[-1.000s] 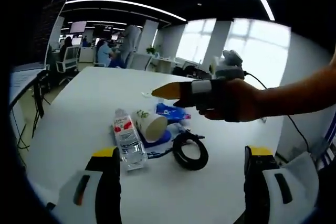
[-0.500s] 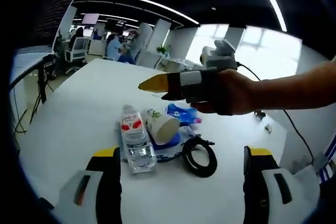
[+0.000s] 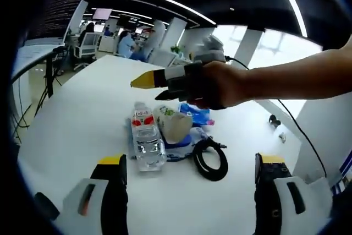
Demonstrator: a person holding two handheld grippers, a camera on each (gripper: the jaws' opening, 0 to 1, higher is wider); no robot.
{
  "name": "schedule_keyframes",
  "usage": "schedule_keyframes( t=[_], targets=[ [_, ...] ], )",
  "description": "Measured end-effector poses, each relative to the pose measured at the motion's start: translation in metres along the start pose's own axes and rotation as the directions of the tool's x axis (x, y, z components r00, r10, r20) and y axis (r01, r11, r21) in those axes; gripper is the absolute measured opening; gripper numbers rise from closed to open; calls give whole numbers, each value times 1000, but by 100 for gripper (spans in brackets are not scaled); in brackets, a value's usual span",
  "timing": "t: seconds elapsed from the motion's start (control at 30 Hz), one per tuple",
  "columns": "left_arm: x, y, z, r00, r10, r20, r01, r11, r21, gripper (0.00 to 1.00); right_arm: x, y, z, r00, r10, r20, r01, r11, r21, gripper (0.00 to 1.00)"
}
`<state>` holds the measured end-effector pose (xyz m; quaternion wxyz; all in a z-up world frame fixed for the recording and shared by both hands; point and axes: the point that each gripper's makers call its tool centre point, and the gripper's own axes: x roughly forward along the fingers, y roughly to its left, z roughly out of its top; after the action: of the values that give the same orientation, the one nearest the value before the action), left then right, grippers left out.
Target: Arrange the tabletop items into an orderly group along one side of the table until the central work area is clear of visible clutter.
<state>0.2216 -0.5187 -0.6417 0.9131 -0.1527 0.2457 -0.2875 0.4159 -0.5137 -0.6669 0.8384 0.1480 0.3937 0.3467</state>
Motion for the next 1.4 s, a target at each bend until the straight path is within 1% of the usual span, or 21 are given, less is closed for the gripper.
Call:
schedule_keyframes(
  t=[0.1, 0.2, 0.23, 0.3, 0.33, 0.37, 0.4, 0.43, 0.53, 0.6, 0.63, 0.67, 0.7, 0.73, 0.9, 1.0, 1.07, 1.1, 1.17, 1.3, 1.4],
  targets=[
    [-2, -2, -2, 1000, 1, -2, -1, 1000, -4, 96, 4, -10, 2, 1000, -11, 11, 11, 998, 60, 69],
    [-2, -3, -4, 1000, 1, -7, -1, 1000, -13, 96, 7, -14, 6, 1000, -9, 20, 8, 998, 63, 68],
    [-2, -2, -5, 1000, 2, -5, -2, 1000, -16, 96, 8, -15, 11, 999, -14, 32, 12, 998, 59, 67],
    [-3, -2, -4, 1000, 2, -2, -2, 1000, -20, 96, 9, -18, 18, 998, -17, 54, 14, 998, 63, 62],
    [-4, -2, -3, 1000, 2, 2, -2, 1000, -21, 96, 10, -18, 19, 998, -15, 60, 10, 997, 78, 59],
    [-4, -2, -3, 1000, 4, 4, -4, 1000, -21, 96, 13, -19, 20, 998, -10, 61, 4, 995, 95, 58],
    [-5, -1, -2, 1000, 5, 7, -5, 1000, -23, 96, 15, -19, 18, 999, -9, 51, 4, 995, 101, 58],
    [-6, -1, -1, 1000, 6, 9, -5, 1000, -22, 96, 17, -19, 12, 1000, -9, 20, 7, 996, 86, 58],
    [-8, -1, 0, 1000, 7, 14, -6, 1000, -21, 96, 22, -21, -5, 998, -26, -59, 26, 1000, 6, 58],
    [-10, 1, 0, 1000, 9, 19, -9, 1000, -23, 96, 27, -18, -15, 994, -27, -109, 24, 999, -27, 58],
    [-11, 2, 0, 1000, 12, 20, -12, 1000, -23, 96, 29, -16, -18, 993, -26, -114, 22, 999, -30, 58],
    [-12, 3, 0, 1000, 15, 21, -15, 1000, -21, 96, 29, -22, -20, 989, -65, -131, 57, 996, -63, 58],
    [-13, 4, 0, 1000, 18, 20, -18, 1000, -19, 96, 29, -25, -20, 987, -87, -138, 75, 993, -87, 56],
    [-13, 5, 0, 1000, 21, 20, -21, 1000, -19, 96, 31, -22, -19, 988, -69, -137, 59, 995, -75, 54],
    [-16, 7, 0, 999, 27, 25, -27, 999, -24, 96, 33, -27, -22, 983, -81, -163, 75, 996, -44, 53],
    [-16, 7, -1, 999, 27, 24, -27, 999, -24, 96, 34, -29, -27, 975, -104, -196, 87, 992, -93, 52],
    [-16, 6, -1, 999, 27, 26, -26, 999, -24, 96, 34, -27, -31, 969, -107, -222, 81, 989, -121, 52],
    [-16, 6, -1, 999, 27, 25, -26, 999, -24, 96, 35, -27, -29, 969, -103, -223, 80, 990, -113, 52],
    [-15, 5, -2, 999, 26, 23, -25, 999, -24, 96, 35, -28, -30, 963, -107, -246, 82, 991, -109, 51],
    [-14, 3, -3, 1000, 21, 18, -20, 1000, -21, 96, 36, -21, -33, 953, -104, -284, 68, 989, -134, 48],
    [-14, 2, -2, 1000, 18, 20, -18, 1000, -18, 96, 39, -16, -37, 948, -91, -306, 60, 992, -109, 45]
  ],
)
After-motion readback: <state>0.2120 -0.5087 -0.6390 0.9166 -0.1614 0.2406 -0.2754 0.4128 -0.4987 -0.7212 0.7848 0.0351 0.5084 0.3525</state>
